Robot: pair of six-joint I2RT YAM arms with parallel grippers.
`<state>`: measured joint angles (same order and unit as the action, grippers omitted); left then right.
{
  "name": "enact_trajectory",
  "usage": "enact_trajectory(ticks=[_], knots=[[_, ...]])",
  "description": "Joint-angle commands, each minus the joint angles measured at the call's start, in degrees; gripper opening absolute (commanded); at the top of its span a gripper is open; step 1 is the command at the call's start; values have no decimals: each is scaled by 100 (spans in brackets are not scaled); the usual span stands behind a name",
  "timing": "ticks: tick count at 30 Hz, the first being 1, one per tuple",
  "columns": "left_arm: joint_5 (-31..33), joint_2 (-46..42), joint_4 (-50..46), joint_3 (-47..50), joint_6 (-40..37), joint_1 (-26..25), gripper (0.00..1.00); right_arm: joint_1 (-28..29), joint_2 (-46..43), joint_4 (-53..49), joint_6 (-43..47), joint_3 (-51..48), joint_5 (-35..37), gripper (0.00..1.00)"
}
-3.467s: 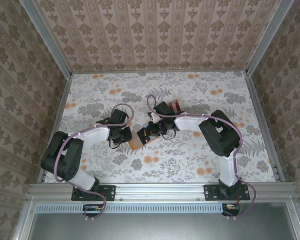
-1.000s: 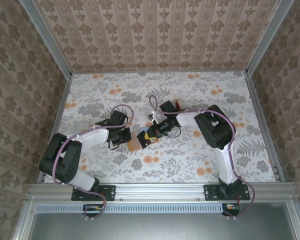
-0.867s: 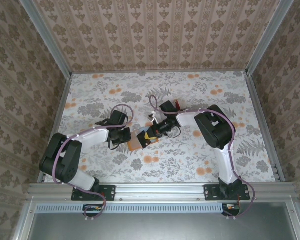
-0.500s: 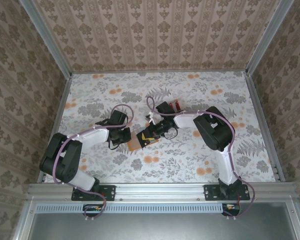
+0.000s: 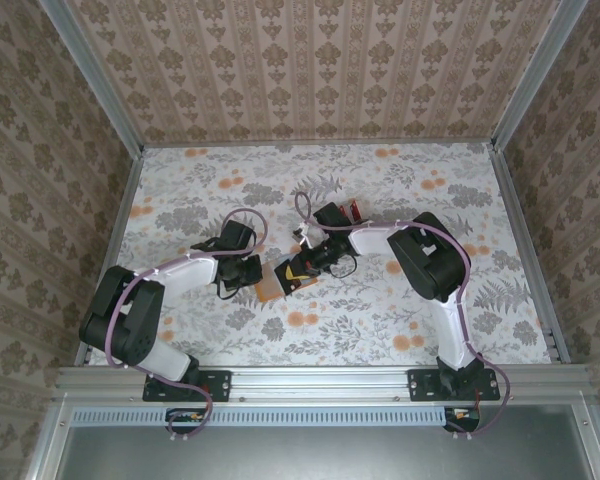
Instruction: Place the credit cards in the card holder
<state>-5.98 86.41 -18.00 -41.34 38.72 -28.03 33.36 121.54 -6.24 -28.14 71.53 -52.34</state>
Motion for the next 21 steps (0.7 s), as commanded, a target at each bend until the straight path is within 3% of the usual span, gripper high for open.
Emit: enact_trajectory(ticks=[1, 21], knots=[[164, 192, -287, 188, -104, 30, 5, -14, -86, -226, 261, 66, -300, 0], [188, 158, -306, 172, -119, 30, 5, 4, 369, -1281, 570, 880, -238, 0]])
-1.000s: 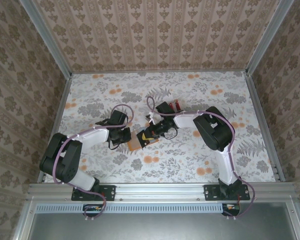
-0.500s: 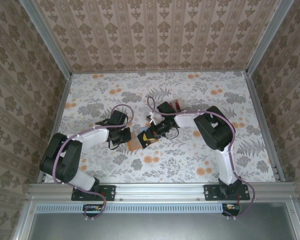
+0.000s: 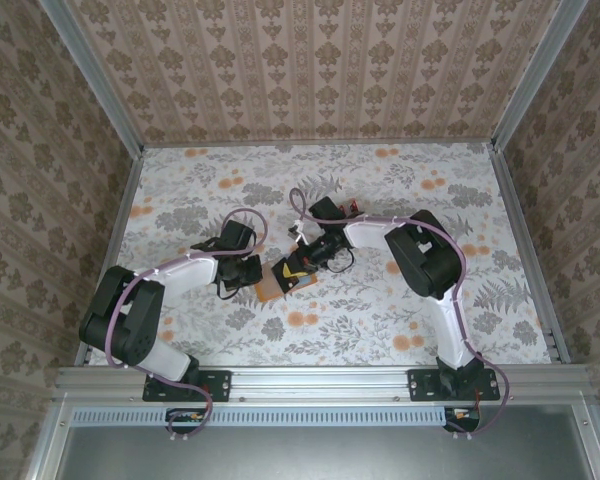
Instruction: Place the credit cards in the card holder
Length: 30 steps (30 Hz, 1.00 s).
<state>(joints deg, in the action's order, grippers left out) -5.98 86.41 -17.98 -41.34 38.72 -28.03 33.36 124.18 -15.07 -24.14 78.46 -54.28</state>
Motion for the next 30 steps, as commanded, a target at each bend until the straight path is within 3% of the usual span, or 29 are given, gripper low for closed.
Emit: enact_trajectory(ticks=[1, 18, 25, 30], knots=[[191, 156, -306, 170, -121, 34, 5, 3, 138, -438, 173, 201, -26, 0], [181, 195, -276, 190, -119, 35, 5, 82, 501, -354, 163, 789, -39, 0], [180, 204, -274, 171, -128, 35, 5, 94, 469, -78, 19, 620, 153, 0], [152, 235, -284, 133, -154, 28, 5, 91, 388, -331, 405, 629, 542, 0]])
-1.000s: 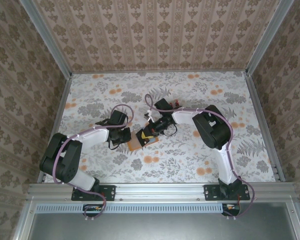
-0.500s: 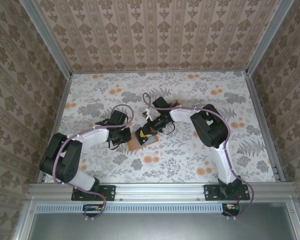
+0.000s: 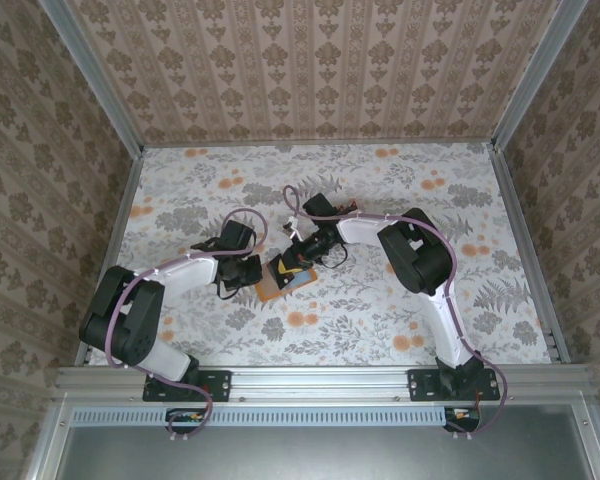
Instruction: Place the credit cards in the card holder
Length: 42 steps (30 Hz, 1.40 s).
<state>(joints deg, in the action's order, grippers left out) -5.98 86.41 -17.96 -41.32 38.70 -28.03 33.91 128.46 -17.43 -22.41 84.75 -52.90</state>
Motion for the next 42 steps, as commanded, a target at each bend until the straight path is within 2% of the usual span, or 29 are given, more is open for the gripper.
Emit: enact_trajectory(ticks=[1, 6, 15, 24, 42], knots=[[153, 232, -286, 124, -156, 34, 5, 38, -36, -121, 311, 19, 448, 0], [125, 220, -296, 71, -153, 35, 5, 11, 78, -158, 515, 68, 641, 0], [114, 319, -283, -2, -209, 32, 5, -192, 183, -548, 698, 364, -62, 0], [159, 385, -289, -15, -266, 23, 5, -201, 314, -976, 925, 560, 266, 0], [154, 414, -226, 46, -242, 24, 5, 25, 460, -166, 146, 487, -16, 0]])
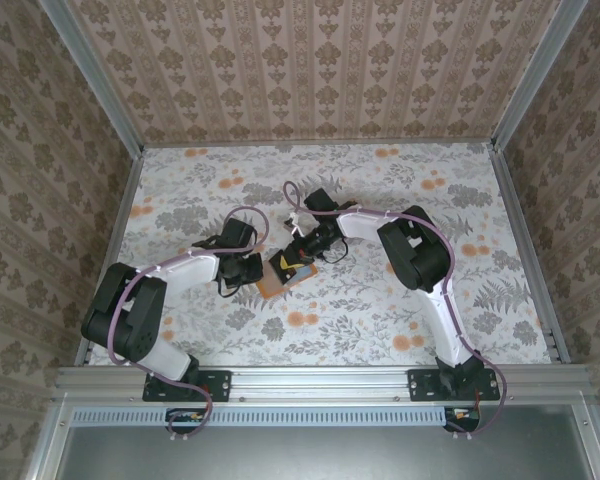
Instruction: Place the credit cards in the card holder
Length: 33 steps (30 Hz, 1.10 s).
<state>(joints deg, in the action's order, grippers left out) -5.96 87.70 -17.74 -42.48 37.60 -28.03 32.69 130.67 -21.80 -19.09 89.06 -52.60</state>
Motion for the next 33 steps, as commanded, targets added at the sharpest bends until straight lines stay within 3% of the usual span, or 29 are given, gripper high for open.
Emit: enact_trajectory(ticks=[1, 10, 14, 24, 33], knots=[[144, 295, -243, 154, -134, 22, 5, 173, 224, 234, -167, 59, -42, 0], [135, 297, -228, 175, -117, 21, 5, 333, -26, 143, -242, -226, -60, 0], [131, 286, -231, 170, -113, 25, 5, 326, -192, 892, -810, -608, -341, 0], [162, 234, -251, 220, -104, 25, 5, 299, -446, 2177, -1664, -1097, -262, 0], [186, 248, -309, 165, -113, 26, 5, 289, -573, 2510, -1798, -1376, -327, 0]])
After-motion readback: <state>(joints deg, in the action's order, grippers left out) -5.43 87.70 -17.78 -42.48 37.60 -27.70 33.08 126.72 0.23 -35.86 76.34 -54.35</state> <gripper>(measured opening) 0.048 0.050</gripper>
